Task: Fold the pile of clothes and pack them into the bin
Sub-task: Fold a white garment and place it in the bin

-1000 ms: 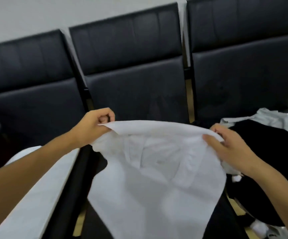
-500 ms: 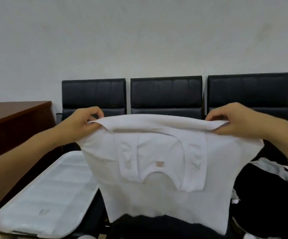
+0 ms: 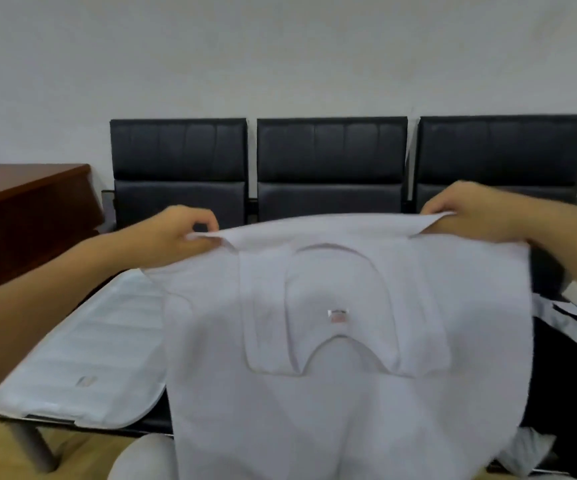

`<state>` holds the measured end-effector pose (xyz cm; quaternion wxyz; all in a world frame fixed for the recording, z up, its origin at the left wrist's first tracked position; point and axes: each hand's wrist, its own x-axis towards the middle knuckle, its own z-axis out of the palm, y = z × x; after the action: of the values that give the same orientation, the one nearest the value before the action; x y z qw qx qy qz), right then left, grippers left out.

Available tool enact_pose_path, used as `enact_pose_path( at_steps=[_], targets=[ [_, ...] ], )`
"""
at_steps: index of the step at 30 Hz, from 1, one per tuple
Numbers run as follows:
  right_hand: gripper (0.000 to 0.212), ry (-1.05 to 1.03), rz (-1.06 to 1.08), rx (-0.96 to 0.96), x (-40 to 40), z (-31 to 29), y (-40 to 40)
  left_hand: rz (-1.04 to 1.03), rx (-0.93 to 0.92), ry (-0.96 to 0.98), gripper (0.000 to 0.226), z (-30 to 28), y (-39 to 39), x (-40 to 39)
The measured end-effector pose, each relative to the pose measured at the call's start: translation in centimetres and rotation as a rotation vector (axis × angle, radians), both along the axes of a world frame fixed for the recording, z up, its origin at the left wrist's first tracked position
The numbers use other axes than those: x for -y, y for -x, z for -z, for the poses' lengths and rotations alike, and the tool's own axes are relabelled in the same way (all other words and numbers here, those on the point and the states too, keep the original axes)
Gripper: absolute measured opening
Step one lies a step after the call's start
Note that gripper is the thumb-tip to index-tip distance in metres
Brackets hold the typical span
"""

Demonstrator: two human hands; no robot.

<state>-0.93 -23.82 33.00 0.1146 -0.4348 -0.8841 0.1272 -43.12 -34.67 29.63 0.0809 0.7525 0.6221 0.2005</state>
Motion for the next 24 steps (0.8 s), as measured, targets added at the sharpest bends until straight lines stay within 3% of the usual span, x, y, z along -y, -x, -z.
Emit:
enact_pose_path(
  at_steps=[2,5,13,19,24],
  targets=[
    [0.025,-0.035,0.012,0.056,-3.5,4.6,1.0,-0.074,-0.074,0.12,0.008,4.1,0.6,-3.7],
    [0.024,0.035,0.0,-0.088,-8.1,11.0,2.0,-0.08,-0.015,0.175,0.007,10.5,1.2,-8.5],
    [0.026,0.187,0.04,-0.01,-21.7,27.6,3.6,-0.042,-0.065,0.315,0.013,26.1,3.0,-20.4],
    [0.014,0.1,0.142,0.117,-29.5,33.4,5.6,-0.01,-0.203,0.367,0.01,31.6,4.8,-28.8],
    [0.019,-0.153,0.22,0.077,-31.8,33.4,7.0,-0.066,-0.249,0.106,0.016,31.1,5.2,-31.5]
  ],
)
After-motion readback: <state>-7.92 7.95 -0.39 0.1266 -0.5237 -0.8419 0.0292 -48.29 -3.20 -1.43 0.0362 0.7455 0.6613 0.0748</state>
